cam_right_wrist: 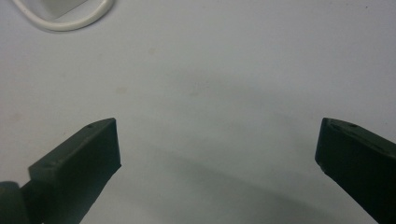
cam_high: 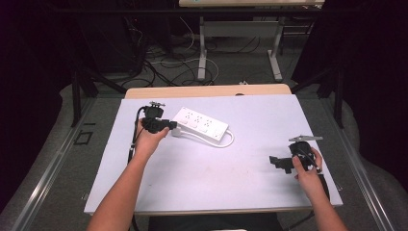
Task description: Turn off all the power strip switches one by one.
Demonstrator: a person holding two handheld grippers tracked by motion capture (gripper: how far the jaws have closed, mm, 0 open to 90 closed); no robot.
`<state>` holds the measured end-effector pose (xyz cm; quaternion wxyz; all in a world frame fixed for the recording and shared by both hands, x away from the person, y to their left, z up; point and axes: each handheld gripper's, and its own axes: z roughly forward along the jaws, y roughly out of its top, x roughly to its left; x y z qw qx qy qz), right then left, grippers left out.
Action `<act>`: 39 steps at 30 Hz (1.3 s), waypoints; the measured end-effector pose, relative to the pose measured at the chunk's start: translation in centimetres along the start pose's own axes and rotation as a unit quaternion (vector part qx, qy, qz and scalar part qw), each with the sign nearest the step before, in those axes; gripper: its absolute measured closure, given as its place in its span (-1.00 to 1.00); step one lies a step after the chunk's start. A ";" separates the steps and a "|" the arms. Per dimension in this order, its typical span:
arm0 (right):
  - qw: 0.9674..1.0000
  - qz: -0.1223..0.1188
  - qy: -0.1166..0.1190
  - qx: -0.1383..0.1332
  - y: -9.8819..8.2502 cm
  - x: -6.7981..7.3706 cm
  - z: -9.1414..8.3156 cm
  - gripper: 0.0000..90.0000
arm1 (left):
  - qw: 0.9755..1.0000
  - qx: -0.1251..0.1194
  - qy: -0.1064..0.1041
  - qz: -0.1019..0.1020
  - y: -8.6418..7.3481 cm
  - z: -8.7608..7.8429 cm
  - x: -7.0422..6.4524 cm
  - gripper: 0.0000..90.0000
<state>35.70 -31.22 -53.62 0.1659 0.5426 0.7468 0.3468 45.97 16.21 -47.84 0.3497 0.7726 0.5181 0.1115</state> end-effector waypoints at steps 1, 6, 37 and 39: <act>1.000 0.000 0.000 0.000 0.0 0.0 0.0 -1.00 | 1.000 0.000 -0.001 0.004 -0.2 -0.2 0.0 0.28; 1.000 0.005 -0.001 0.000 0.0 0.1 -0.1 -1.00 | 1.000 -0.001 -0.007 0.012 -1.2 -1.3 -0.1 0.09; 1.000 0.004 -0.002 0.000 0.0 0.2 -0.1 -1.00 | 0.998 -0.059 0.002 -0.020 -8.2 -5.4 2.4 -0.66; 1.000 0.003 -0.002 -0.003 0.0 0.2 -0.1 -1.00 | 0.998 -0.057 0.002 -0.022 -8.3 -5.4 2.4 -0.76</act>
